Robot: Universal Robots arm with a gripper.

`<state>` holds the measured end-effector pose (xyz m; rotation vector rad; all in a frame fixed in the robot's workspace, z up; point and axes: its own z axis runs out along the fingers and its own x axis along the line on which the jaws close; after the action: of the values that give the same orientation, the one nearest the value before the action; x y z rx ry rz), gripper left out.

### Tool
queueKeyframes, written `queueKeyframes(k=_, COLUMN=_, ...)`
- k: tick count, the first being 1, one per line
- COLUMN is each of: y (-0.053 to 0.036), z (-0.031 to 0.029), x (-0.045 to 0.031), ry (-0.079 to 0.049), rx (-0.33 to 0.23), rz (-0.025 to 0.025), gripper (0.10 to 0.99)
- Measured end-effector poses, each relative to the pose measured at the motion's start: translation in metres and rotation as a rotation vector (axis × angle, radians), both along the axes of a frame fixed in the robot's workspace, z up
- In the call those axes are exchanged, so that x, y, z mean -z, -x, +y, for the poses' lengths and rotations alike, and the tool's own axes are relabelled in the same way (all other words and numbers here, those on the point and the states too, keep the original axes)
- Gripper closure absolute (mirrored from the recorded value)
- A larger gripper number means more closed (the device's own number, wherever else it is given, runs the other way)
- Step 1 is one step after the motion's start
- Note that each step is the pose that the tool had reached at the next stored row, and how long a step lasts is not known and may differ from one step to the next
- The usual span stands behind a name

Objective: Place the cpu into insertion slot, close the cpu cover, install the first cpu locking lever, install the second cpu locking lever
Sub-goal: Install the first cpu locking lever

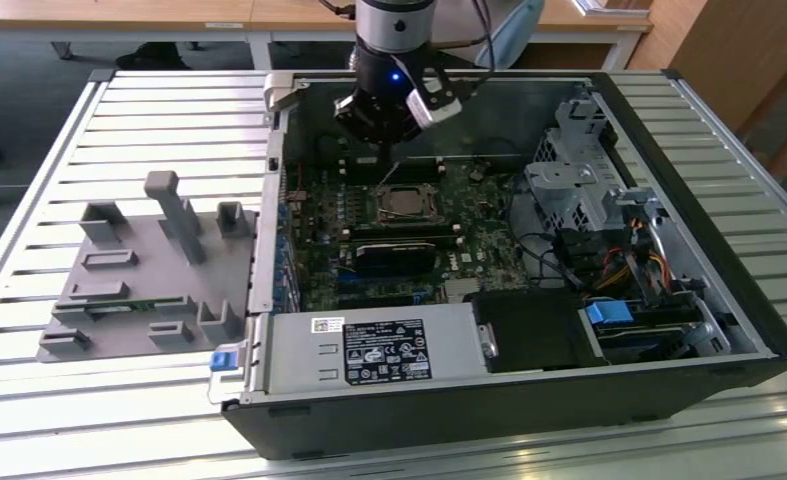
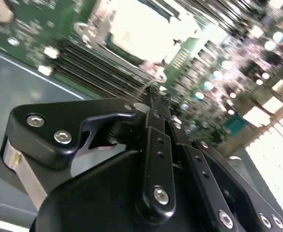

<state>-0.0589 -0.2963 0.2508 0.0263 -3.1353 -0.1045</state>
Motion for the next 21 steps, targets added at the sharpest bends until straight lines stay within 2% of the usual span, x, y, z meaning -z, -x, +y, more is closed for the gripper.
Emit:
queueKeyframes(k=2, y=-0.0076, z=0.0, x=0.0009, ry=0.0, rx=0.0, rz=0.0008, gripper=0.98)
queueKeyframes(k=5, y=-0.0084, z=-0.0002, x=0.0011, ry=-0.002, rx=0.0, rz=0.001, gripper=0.98)
queueKeyframes(k=8, y=-0.0084, z=-0.0006, x=0.0019, ry=-0.042, rx=0.0, rz=0.0009, gripper=0.98)
queueKeyframes(k=10, y=-0.0084, z=-0.0005, x=0.0037, ry=-0.055, rx=0.0, rz=0.0005, gripper=0.98)
queueKeyframes(k=15, y=-0.01, z=-0.0004, x=0.0113, ry=-0.055, rx=0.0, rz=-0.0001, gripper=0.98)
queueKeyframes(k=21, y=-0.0149, z=0.0, x=0.0148, ry=-0.055, rx=0.0, rz=0.0, gripper=0.98)
